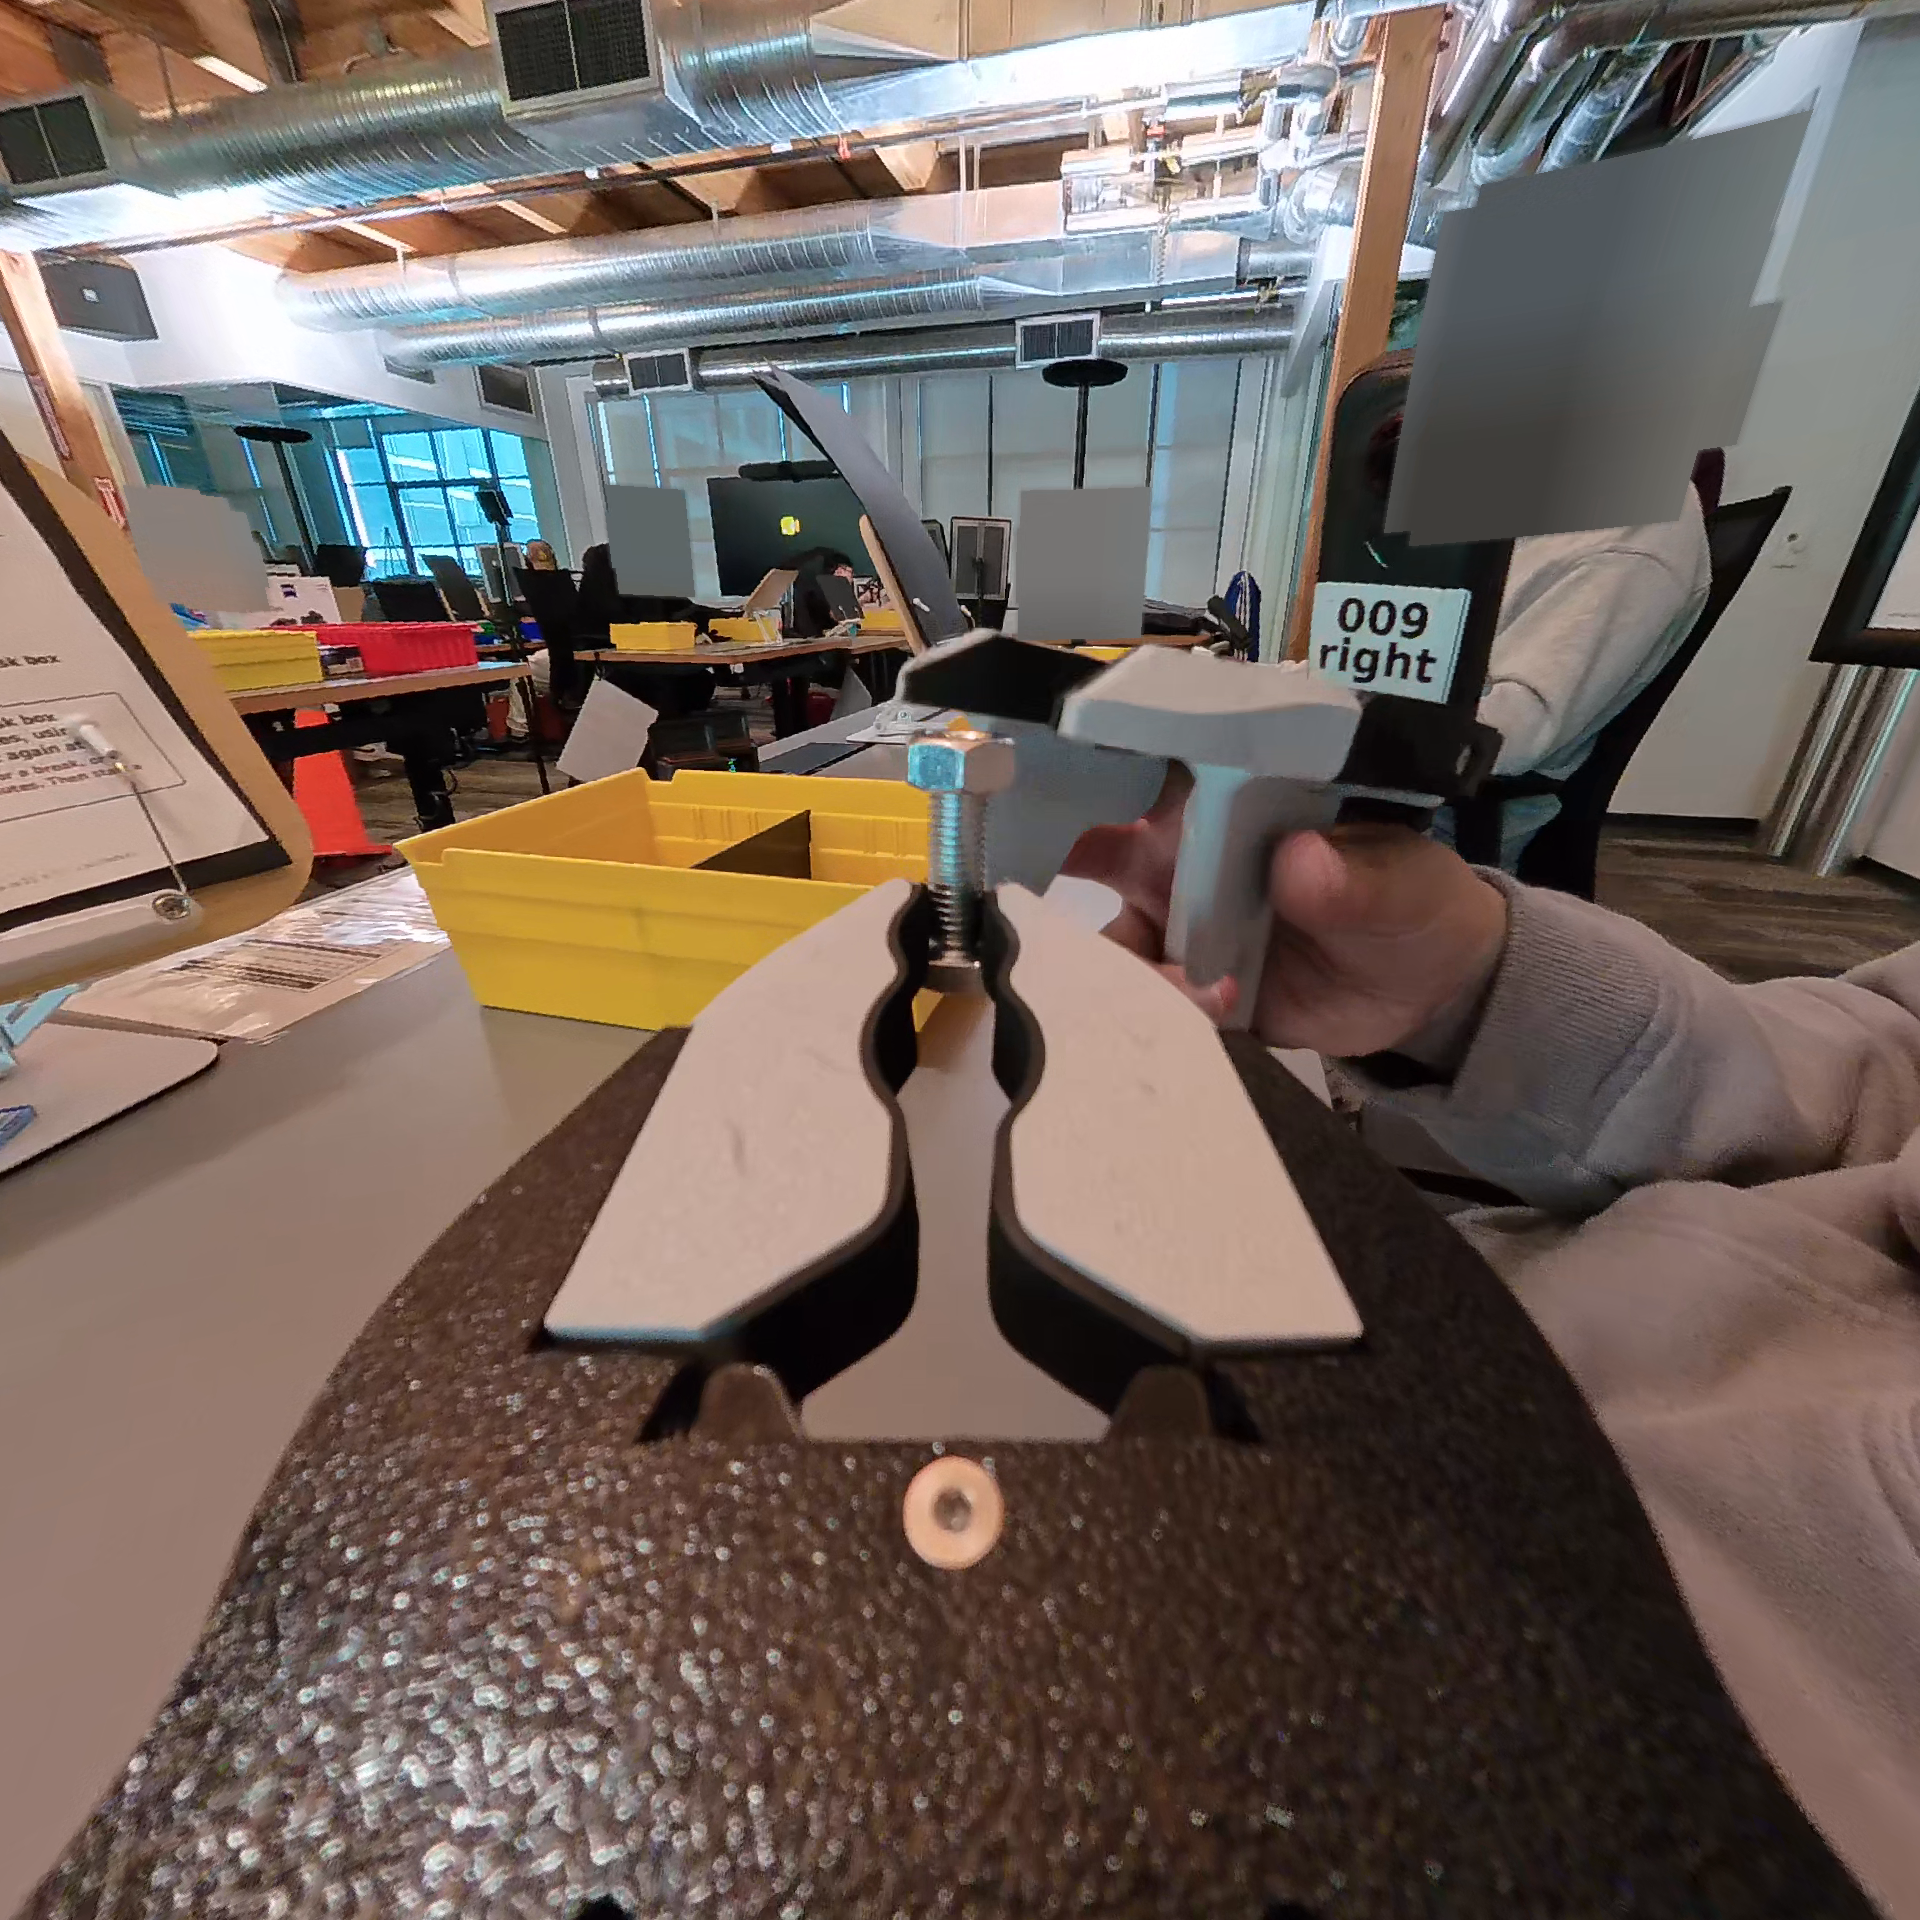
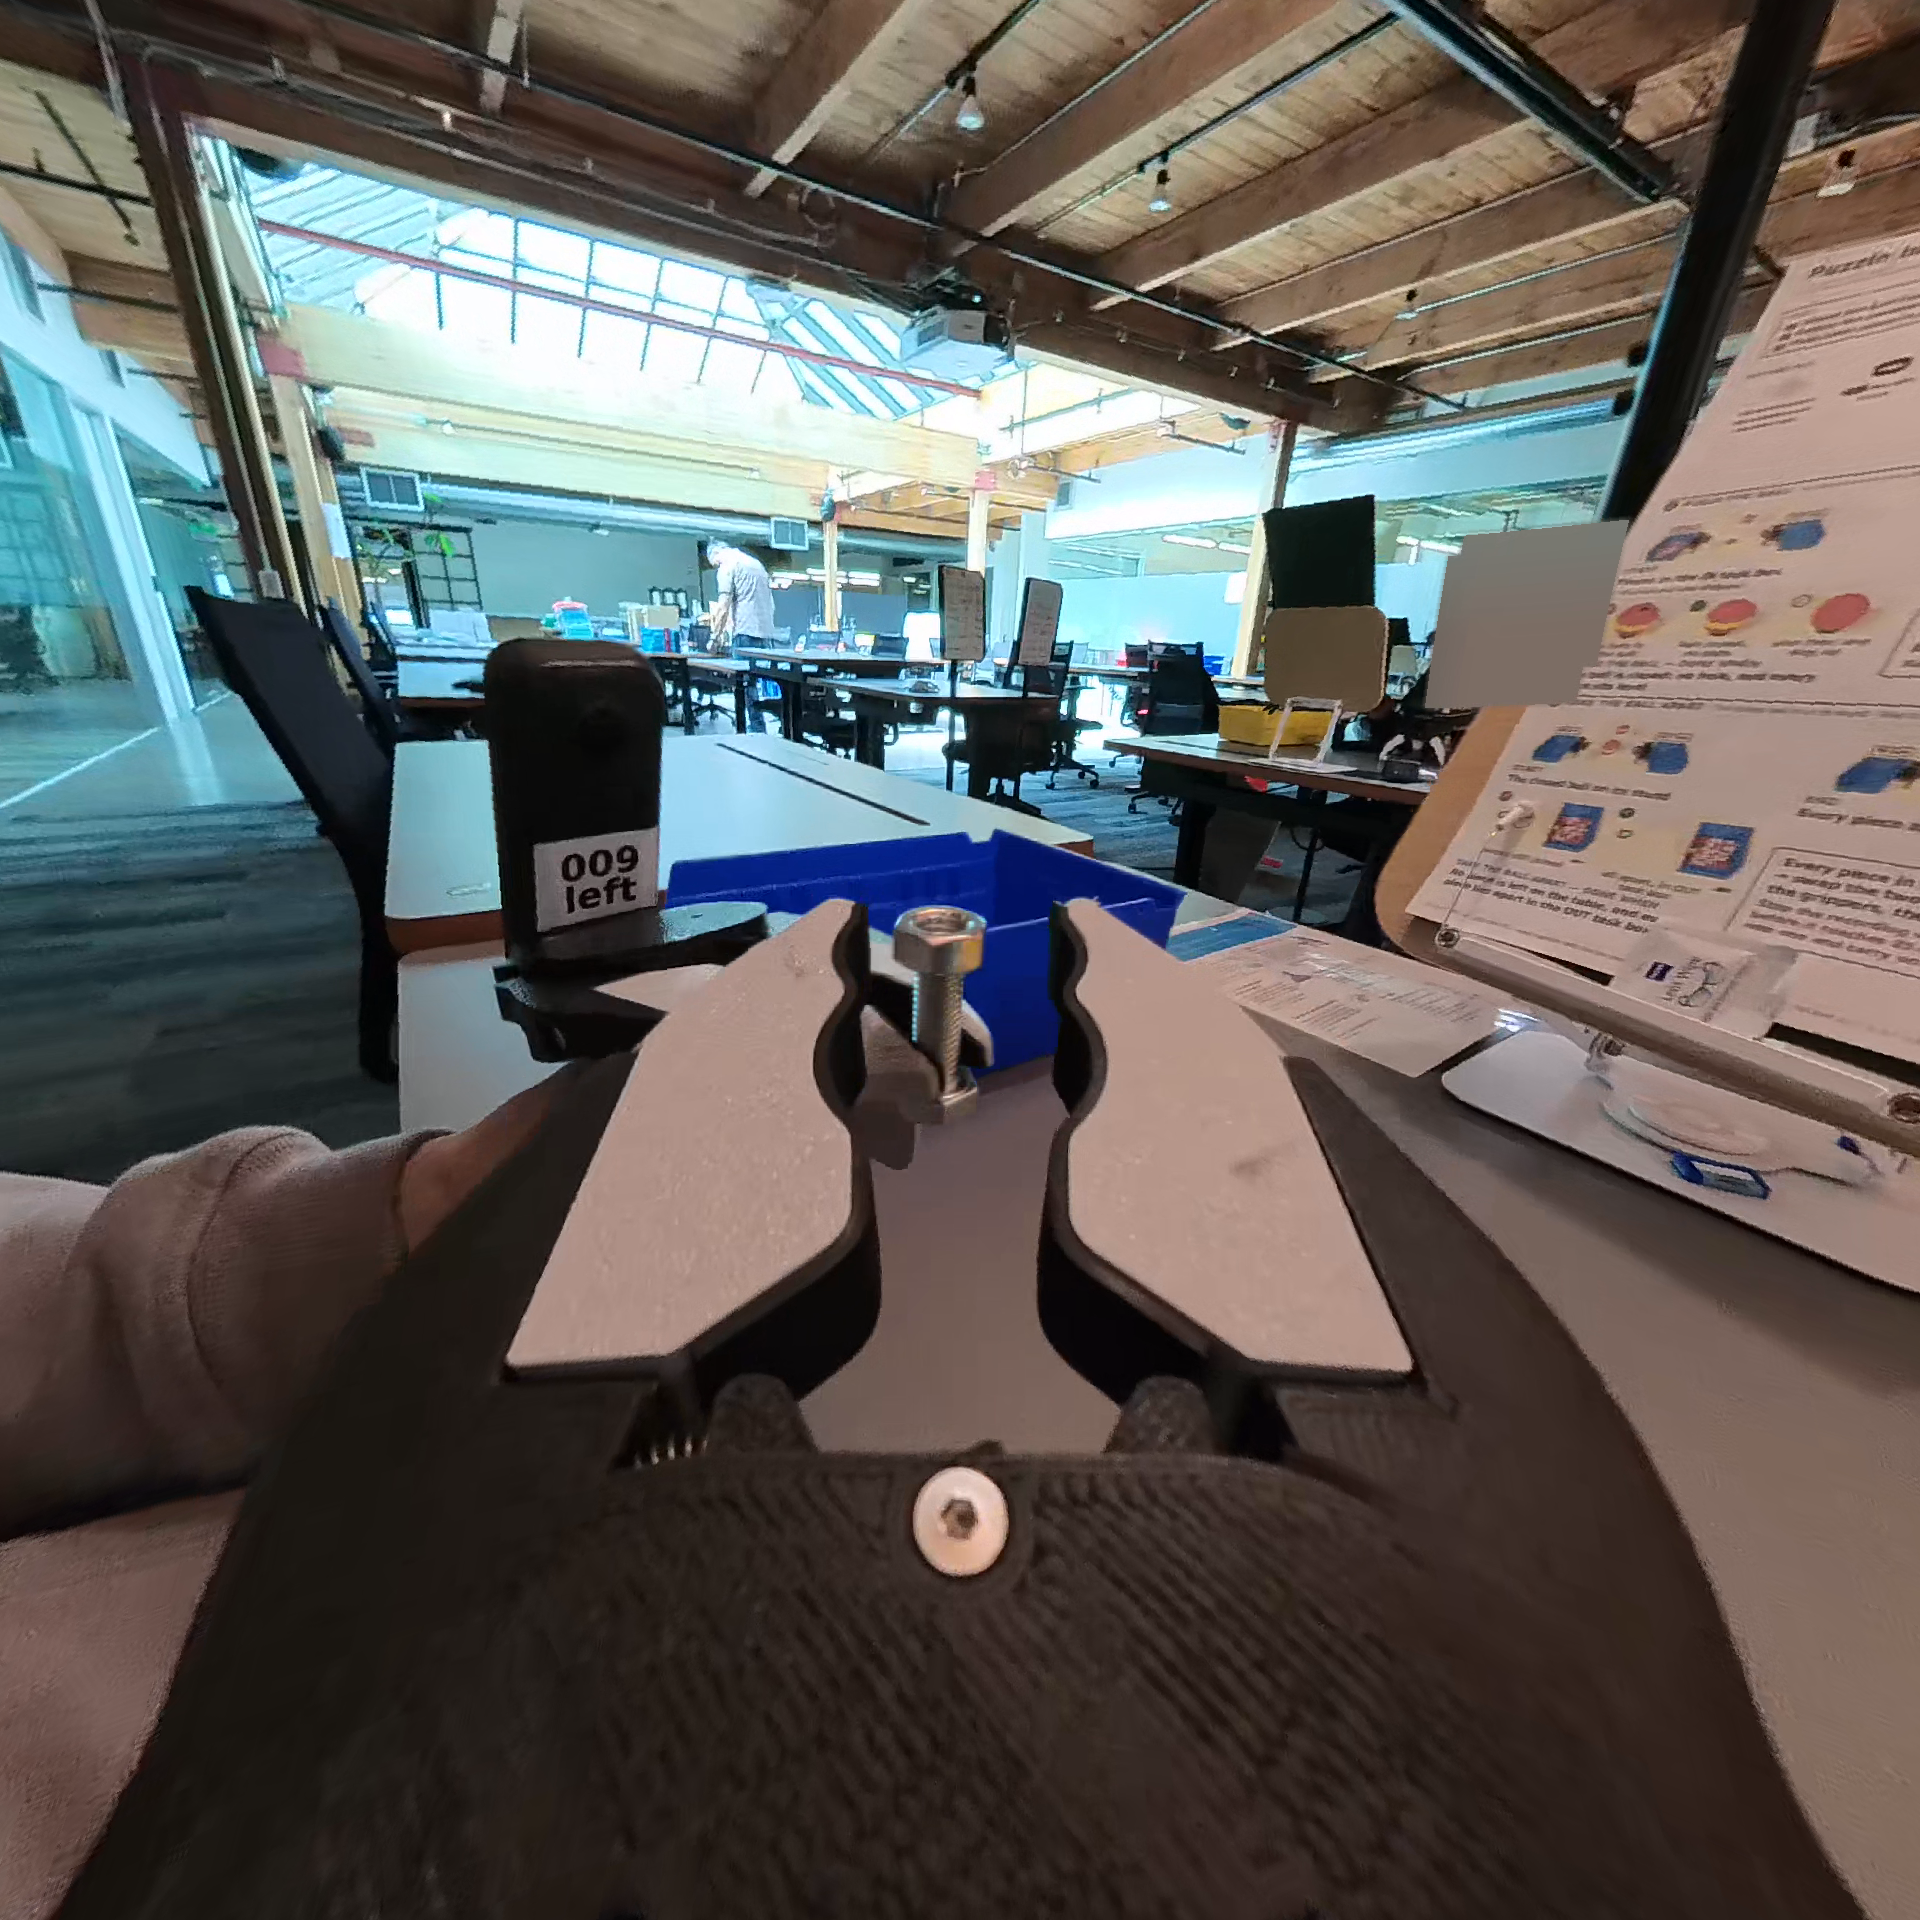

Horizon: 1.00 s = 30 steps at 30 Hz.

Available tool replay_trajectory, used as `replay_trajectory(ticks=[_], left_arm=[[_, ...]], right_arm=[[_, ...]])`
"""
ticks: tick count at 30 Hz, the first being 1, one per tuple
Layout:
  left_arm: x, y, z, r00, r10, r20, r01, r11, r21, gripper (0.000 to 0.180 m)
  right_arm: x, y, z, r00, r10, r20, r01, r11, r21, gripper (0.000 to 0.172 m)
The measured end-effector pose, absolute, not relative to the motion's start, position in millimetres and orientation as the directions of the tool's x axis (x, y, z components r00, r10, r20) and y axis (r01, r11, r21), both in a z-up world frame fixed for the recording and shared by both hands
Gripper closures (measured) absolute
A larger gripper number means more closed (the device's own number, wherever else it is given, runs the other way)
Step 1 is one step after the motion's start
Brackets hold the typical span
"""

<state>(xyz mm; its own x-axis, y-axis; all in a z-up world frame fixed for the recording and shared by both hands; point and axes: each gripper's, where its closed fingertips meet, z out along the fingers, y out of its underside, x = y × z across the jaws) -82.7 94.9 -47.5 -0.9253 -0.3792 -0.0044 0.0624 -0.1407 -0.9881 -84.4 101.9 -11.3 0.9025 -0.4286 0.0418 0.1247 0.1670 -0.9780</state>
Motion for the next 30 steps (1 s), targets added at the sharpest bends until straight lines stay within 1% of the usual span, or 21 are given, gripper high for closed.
replay_trajectory(ticks=[4, 7, 9, 11, 13, 17, 19, 21, 24, 25, 28, 30], left_arm=[[-83.0, 93.6, -48.6, -0.923, -0.384, -0.018, 0.072, -0.125, -0.99, 0.172], [-82.2, 93.2, -49.6, -0.918, -0.396, -0.03, 0.081, -0.113, -0.99, 0.172], [-81.3, 93.5, -50.6, -0.916, -0.401, -0.034, 0.084, -0.106, -0.991, 0.172], [-82.4, 93.7, -51.4, -0.923, -0.383, -0.035, 0.081, -0.106, -0.991, 0.172], [-90.3, 91.5, -49.2, -0.95, -0.311, -0.035, 0.075, -0.12, -0.99, 0.172], [-120.6, 84.8, -44.2, -0.998, -0.054, -0.032, 0.039, -0.138, -0.99, 0.172], [-129.6, 83.0, -43.6, -0.999, 0.019, -0.03, 0.027, -0.148, -0.989, 0.172], [-142.2, 81.8, -42.7, -0.991, 0.132, 0.0, -0.022, -0.163, -0.986, 0.172], [-147.9, 80.2, -43.3, -0.981, 0.191, 0.024, -0.057, -0.169, -0.984, 0.172], [-145.8, 79.4, -44.6, -0.984, 0.175, 0.026, -0.055, -0.163, -0.985, 0.172], [-133.1, 80.3, -46.5, -0.996, 0.086, 0.031, -0.045, -0.162, -0.986, 0.172], [-126.9, 84.8, -44.0, -0.999, 0.04, 0.022, -0.029, -0.189, -0.982, 0.172]], right_arm=[[-84.1, 107.7, -17.0, 0.897, -0.439, 0.045, 0.119, 0.143, -0.982, 0.144], [-84.0, 109.3, -18.5, 0.893, -0.447, 0.049, 0.122, 0.136, -0.983, 0.155], [-83.1, 110.0, -19.6, 0.888, -0.456, 0.061, 0.129, 0.12, -0.984, 0.155], [-84.7, 110.8, -21.0, 0.9, -0.428, 0.082, 0.135, 0.096, -0.986, 0.155], [-92.2, 109.6, -19.1, 0.938, -0.338, 0.083, 0.125, 0.104, -0.987, 0.155], [-121.4, 101.6, -13.5, 0.997, -0.056, 0.052, 0.06, 0.153, -0.986, 0.155], [-129.3, 99.3, -12.8, 0.998, 0.005, 0.059, 0.057, 0.16, -0.985, 0.155], [-141.7, 98.6, -12.1, 0.994, 0.084, 0.077, 0.062, 0.17, -0.984, 0.155], [-146.7, 97.0, -12.6, 0.988, 0.144, 0.048, 0.022, 0.178, -0.984, 0.155], [-144.6, 96.0, -13.9, 0.989, 0.143, 0.036, 0.01, 0.178, -0.984, 0.155], [-130.1, 94.1, -15.5, 0.998, 0.052, 0.019, 0.009, 0.194, -0.981, 0.154], [-118.4, 92.6, -13.7, 0.999, -0.033, 0.01, 0.017, 0.205, -0.979, 0.147]])
